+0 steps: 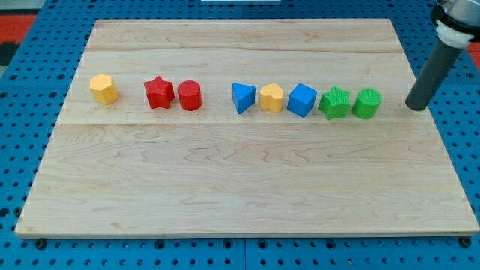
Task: Slide the green circle towards bottom center
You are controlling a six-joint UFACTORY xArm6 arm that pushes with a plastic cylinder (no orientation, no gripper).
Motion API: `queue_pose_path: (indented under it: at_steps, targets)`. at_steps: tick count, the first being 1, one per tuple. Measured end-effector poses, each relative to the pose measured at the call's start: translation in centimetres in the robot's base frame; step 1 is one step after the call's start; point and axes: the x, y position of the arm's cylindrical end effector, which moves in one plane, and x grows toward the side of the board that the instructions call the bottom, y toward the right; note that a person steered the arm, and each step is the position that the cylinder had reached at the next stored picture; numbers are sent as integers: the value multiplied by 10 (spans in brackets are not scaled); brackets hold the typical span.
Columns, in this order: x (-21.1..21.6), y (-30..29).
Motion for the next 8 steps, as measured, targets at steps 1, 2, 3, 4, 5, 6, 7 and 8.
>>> queue_pose_path:
  at_steps: [1,2,3,4,5,6,7,8]
  targets:
    - [-13,-45]
    - [-38,-71]
    - [-38,-71]
    - [-38,-71]
    - [-36,-71]
    - [-28,-71]
    - [-28,-71]
    - [-12,-78]
